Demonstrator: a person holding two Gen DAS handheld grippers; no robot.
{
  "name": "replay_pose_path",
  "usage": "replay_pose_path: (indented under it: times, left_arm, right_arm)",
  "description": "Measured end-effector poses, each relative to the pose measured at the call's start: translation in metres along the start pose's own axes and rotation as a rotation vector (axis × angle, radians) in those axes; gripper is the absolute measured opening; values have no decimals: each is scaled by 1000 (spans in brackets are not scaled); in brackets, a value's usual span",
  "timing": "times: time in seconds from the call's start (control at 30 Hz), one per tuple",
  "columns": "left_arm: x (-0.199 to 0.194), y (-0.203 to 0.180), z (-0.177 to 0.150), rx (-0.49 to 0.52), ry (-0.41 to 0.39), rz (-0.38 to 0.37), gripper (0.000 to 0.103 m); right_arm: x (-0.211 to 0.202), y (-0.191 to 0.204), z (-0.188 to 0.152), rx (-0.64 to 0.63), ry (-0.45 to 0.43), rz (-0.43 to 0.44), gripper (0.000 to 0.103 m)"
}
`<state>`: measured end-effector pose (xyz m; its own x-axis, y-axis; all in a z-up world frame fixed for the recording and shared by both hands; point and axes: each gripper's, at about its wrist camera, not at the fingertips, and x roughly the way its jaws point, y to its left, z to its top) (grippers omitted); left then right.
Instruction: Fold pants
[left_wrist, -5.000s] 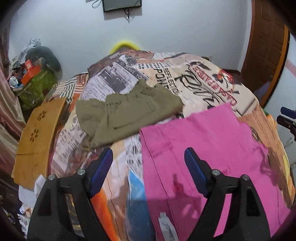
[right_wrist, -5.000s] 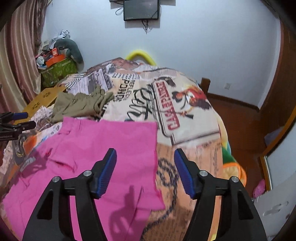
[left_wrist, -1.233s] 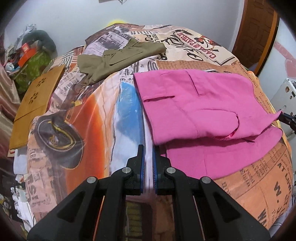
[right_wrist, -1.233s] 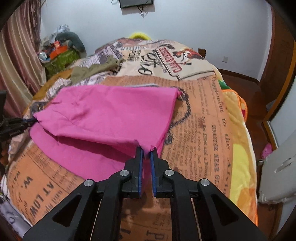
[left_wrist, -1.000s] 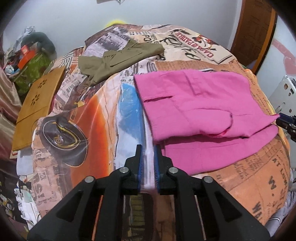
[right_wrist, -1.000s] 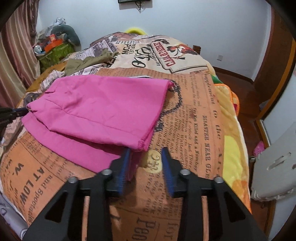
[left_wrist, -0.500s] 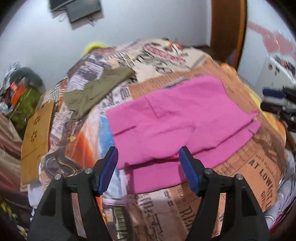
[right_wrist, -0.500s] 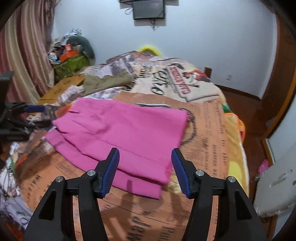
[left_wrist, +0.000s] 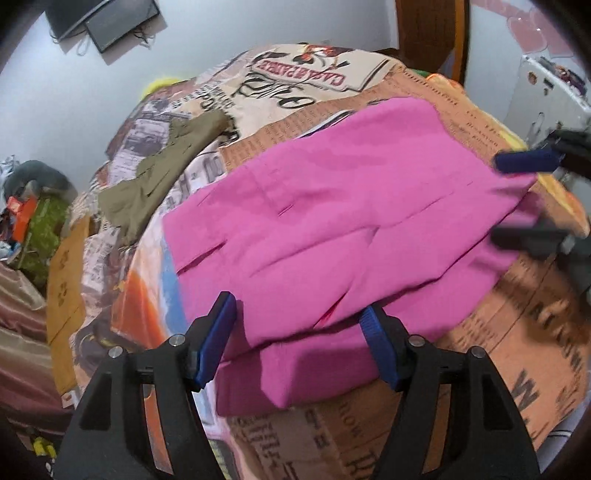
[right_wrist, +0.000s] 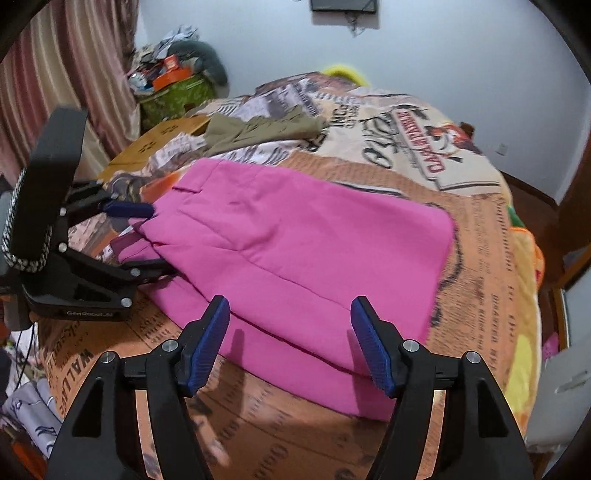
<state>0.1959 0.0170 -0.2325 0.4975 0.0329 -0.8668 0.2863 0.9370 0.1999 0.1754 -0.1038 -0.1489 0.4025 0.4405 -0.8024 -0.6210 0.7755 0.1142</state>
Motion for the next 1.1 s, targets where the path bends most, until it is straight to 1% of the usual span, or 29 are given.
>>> replay_pose_path:
  times: [0.17, 0.33, 0.43, 0.47, 0.53, 0.57, 0.63, 0.67, 0.7, 0.73, 0.77, 0.83, 0.9, 0.97, 1.1]
  left_arm:
    - [-8, 5, 16, -6, -41, -5, 68]
    - [-13, 19, 25, -61, -58, -45, 68]
    - [-13, 22, 23, -88, -54, -90, 68]
    - [-12, 22, 21, -92, -48, -110, 68]
    - [-8, 20, 18, -96, -29, -152, 68]
    - [-5, 18, 17, -95, -21, -156, 68]
    - [1, 13, 15, -84, -5, -142, 68]
    - [3, 11, 14, -82, -3, -137, 68]
    - [5, 10, 14, -79, -2, -132, 66]
    - [6, 8, 14, -71, -5, -120, 56]
    - [6, 6, 15, -59, -2, -103, 50]
    - [8, 4, 17, -40, 7, -79, 24]
    - [5, 4, 17, -40, 2, -85, 18]
    - [-3, 5, 17, -37, -25, -69, 14]
    - [-19, 6, 12, -35, -58, -73, 12]
  right_arm:
    - [20, 14, 7, -41, 36, 50, 64]
    - [41, 16, 13, -61, 81, 43, 64]
    - [41, 10, 16, -53, 69, 32, 63]
    - [40, 7, 17, -41, 63, 33, 60]
    - [38, -1, 18, -14, 52, 46, 38]
    - [38, -4, 19, -5, 56, 51, 34]
    - [39, -7, 20, 7, 57, 51, 18]
    - [39, -8, 20, 12, 55, 52, 15]
    - [37, -9, 19, 19, 50, 58, 12]
    - [35, -9, 18, 21, 44, 62, 10]
    - [34, -7, 18, 17, 39, 64, 10]
    - [32, -5, 18, 3, 38, 67, 8]
    - [30, -3, 17, -5, 43, 84, 7]
    - [27, -3, 18, -10, 35, 88, 7]
    - [15, 3, 18, -34, 8, 90, 6]
